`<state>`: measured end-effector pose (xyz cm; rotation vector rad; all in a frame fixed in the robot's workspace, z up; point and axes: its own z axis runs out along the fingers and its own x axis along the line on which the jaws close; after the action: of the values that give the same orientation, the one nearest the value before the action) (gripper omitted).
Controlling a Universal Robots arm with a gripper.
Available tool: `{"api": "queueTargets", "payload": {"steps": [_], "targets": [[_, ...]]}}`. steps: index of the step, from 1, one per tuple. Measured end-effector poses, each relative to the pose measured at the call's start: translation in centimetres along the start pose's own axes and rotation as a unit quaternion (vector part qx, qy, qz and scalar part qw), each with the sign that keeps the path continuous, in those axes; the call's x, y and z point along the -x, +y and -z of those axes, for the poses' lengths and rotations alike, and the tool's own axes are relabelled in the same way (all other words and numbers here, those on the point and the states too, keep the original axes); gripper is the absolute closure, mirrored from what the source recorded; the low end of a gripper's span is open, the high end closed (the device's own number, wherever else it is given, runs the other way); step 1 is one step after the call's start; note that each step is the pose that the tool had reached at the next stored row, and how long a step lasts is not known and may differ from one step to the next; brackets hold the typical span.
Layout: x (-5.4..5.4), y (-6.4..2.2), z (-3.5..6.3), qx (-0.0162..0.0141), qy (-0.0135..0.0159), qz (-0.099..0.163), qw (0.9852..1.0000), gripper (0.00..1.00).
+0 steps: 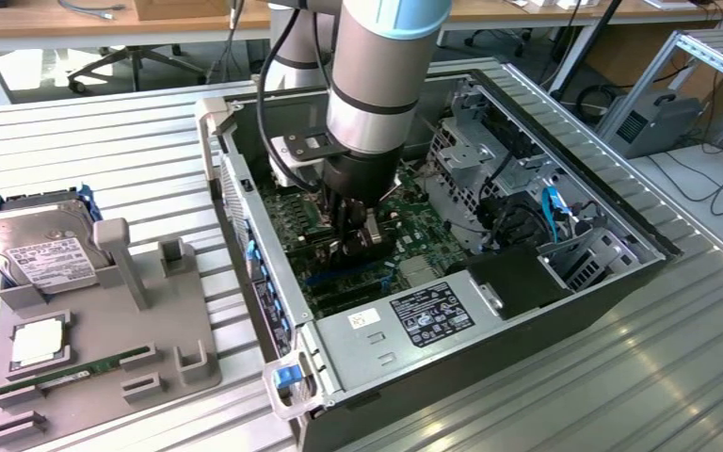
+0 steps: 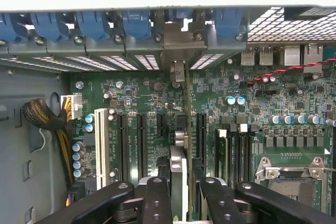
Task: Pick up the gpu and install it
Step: 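Insert the gpu into the slot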
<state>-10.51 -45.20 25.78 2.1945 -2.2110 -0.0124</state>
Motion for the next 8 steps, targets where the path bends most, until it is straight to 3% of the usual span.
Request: {"api": "queueTargets", "payload": {"steps": [8], "targets": [[0.00,0.00,0.00,0.0000,0.0000,0.000,1.0000,0.73]]}}
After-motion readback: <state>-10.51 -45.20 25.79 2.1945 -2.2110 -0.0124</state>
